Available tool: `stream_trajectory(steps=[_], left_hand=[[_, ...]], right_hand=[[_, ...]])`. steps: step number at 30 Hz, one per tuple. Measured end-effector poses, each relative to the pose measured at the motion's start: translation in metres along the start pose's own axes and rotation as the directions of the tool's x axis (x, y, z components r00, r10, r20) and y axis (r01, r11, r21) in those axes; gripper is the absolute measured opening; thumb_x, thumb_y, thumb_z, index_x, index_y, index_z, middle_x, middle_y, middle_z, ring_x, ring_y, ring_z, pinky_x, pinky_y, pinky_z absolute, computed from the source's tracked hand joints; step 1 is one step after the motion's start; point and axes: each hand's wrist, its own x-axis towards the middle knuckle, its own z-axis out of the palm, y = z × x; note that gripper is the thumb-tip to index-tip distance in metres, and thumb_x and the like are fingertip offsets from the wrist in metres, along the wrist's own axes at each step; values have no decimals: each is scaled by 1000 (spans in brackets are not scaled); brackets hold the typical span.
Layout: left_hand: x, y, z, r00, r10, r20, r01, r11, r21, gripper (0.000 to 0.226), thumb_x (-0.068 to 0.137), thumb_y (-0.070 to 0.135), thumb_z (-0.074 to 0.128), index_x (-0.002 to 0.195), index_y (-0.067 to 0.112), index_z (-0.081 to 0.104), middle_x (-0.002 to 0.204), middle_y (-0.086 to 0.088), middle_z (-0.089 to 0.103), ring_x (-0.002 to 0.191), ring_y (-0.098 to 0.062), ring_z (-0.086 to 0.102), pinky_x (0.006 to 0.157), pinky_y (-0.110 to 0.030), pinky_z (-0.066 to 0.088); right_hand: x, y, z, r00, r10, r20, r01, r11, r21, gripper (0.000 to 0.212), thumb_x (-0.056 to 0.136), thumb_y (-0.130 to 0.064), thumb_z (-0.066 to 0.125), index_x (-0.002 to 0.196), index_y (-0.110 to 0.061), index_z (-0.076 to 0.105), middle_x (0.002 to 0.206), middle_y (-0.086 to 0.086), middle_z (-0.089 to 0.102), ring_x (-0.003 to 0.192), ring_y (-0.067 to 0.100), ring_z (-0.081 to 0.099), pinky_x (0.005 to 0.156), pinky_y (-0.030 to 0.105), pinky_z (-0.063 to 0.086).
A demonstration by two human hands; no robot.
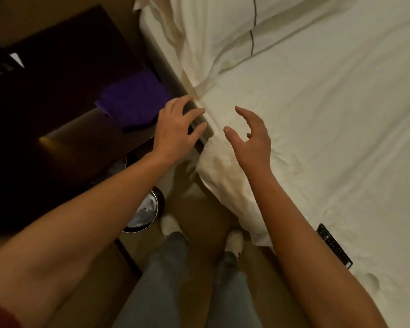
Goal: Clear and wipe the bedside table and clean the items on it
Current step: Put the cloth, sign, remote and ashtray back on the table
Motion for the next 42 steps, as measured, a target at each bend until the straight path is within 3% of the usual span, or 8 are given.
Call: stream_trajectory(steps=[7, 15, 21, 26, 35, 40, 42], left_hand=[[1, 102, 75, 979, 160, 126, -156, 987, -42, 36, 97, 43, 63, 127, 24, 70, 147, -6, 52, 137, -30, 45, 110, -47, 37], [-27, 231, 153, 908, 328, 259, -316, 945, -90, 36, 97, 43, 63, 127, 25, 69, 145, -5, 55, 135, -30, 47, 105, -46, 41], [-63, 305, 208, 799, 462, 385, -450, 884, -126, 36, 95, 42, 66, 126, 24, 69, 145, -4, 56, 140, -33, 45, 110, -46, 37], [-88, 363, 248, 700, 528, 482, -524, 837, -157, 37, 93, 38, 69, 126, 22, 69, 142, -6, 59, 137, -34, 47, 110, -48, 39], [-128, 420, 307, 503, 546, 670, -610, 773, -172, 47, 91, 36, 70, 134, 19, 62, 142, -7, 57, 130, -34, 49, 104, -48, 42], [-146, 424, 326, 393, 534, 749, -677, 719, -157, 53, 91, 41, 69, 139, 22, 56, 146, -6, 52, 133, -32, 46, 109, -47, 38], [-150, 425, 331, 361, 527, 769, -695, 702, -156, 54, 91, 42, 68, 140, 23, 55, 147, -6, 52, 134, -31, 45, 111, -47, 37]], right_hand=[[-31, 76, -87, 978, 125, -165, -112, 990, 85, 45, 93, -31, 71, 137, -31, 62, 141, -16, 59, 135, 9, 50, 110, 50, 46], [-90, 166, -188, 911, 295, -287, -255, 952, 168, 43, 92, -33, 72, 133, -40, 61, 135, -24, 56, 127, 3, 52, 101, 38, 53], [-140, 236, -249, 837, 416, -354, -363, 908, 210, 43, 93, -33, 72, 133, -39, 61, 138, -20, 56, 127, 5, 52, 99, 36, 53], [-178, 288, -289, 778, 483, -401, -419, 876, 241, 43, 91, -31, 73, 132, -40, 61, 131, -26, 54, 124, 2, 53, 97, 34, 53], [-241, 366, -341, 645, 621, -445, -553, 782, 288, 44, 90, -24, 73, 131, -34, 64, 135, -17, 57, 130, 12, 52, 107, 46, 49], [-260, 394, -355, 588, 673, -448, -668, 717, 201, 48, 86, -21, 75, 133, -25, 65, 143, -2, 58, 135, 21, 49, 105, 26, 37], [-266, 402, -355, 564, 707, -427, -718, 675, 170, 51, 85, -24, 75, 135, -26, 64, 146, -1, 55, 137, 22, 46, 104, 26, 34]])
